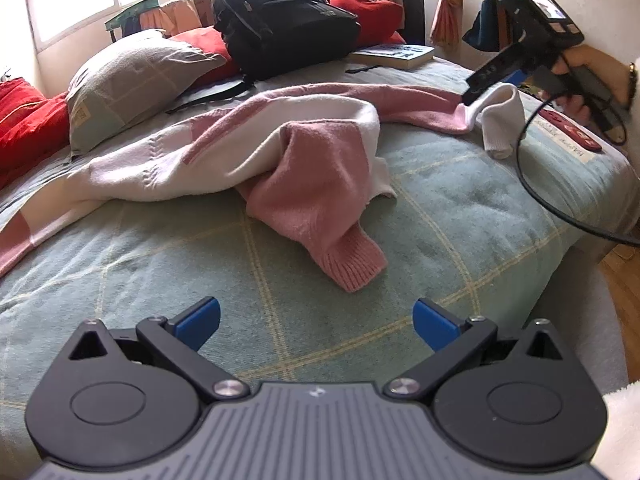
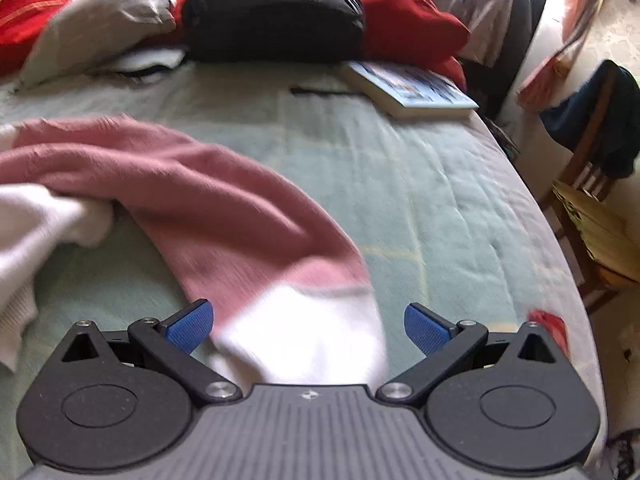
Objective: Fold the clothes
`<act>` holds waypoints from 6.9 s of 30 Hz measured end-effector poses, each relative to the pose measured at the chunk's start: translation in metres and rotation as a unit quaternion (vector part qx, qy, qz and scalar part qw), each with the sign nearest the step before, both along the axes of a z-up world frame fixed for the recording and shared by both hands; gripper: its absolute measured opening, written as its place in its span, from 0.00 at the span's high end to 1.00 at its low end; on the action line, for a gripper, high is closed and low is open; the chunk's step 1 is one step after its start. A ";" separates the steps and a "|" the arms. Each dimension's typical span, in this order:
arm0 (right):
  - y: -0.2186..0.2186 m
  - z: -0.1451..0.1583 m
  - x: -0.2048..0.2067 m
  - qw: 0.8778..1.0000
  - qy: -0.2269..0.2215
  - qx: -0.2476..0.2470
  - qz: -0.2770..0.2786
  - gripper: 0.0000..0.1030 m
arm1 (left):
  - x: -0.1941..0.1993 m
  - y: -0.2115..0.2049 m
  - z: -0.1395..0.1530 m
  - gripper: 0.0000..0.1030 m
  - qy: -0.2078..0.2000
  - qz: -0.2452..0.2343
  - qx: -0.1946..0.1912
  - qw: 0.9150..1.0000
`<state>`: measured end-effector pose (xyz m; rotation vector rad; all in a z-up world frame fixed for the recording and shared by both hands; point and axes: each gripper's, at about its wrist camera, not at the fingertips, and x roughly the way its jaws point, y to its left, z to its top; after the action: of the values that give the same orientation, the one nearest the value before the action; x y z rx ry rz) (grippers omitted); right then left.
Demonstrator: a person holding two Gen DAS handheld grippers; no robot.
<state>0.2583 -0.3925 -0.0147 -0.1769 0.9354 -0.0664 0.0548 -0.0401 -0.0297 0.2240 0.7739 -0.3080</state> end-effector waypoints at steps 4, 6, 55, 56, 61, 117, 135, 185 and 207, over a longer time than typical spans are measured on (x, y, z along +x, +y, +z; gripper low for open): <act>-0.022 -0.008 -0.006 0.999 0.016 -0.008 -0.037 0.00 | 0.001 -0.005 -0.003 0.01 0.004 -0.009 0.003 1.000; -0.037 -0.010 -0.010 0.998 0.020 -0.005 -0.059 0.00 | 0.000 -0.008 -0.003 0.01 0.003 -0.015 0.007 1.000; -0.169 -0.013 -0.029 0.946 -0.043 -0.113 -0.300 0.00 | 0.004 -0.016 -0.013 0.01 0.019 -0.026 0.019 0.999; -0.173 -0.011 -0.033 0.944 -0.043 -0.117 -0.306 0.00 | 0.004 -0.016 -0.013 0.01 0.020 -0.027 0.017 0.999; -0.179 0.005 -0.054 0.949 -0.055 -0.090 -0.298 0.00 | 0.005 -0.020 -0.015 0.01 0.021 -0.037 0.013 0.999; 0.122 -0.047 -0.107 0.990 0.009 0.065 0.127 0.00 | 0.031 0.012 -0.007 0.01 0.015 0.006 0.029 0.999; 0.065 -0.050 -0.164 0.991 -0.015 0.122 0.045 0.00 | 0.097 -0.093 0.019 0.01 0.078 -0.144 -0.063 0.984; 0.044 -0.053 -0.162 0.989 -0.017 0.146 0.005 0.00 | 0.187 -0.133 -0.031 0.01 0.139 -0.144 -0.071 0.977; 0.045 -0.057 -0.160 0.987 -0.014 0.160 0.008 0.00 | 0.214 -0.032 0.015 0.14 0.069 -0.051 -0.076 0.993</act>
<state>0.0988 -0.3472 -0.0717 0.1133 0.9035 0.0960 0.2683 -0.0720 -0.0146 0.0993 0.8733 -0.4812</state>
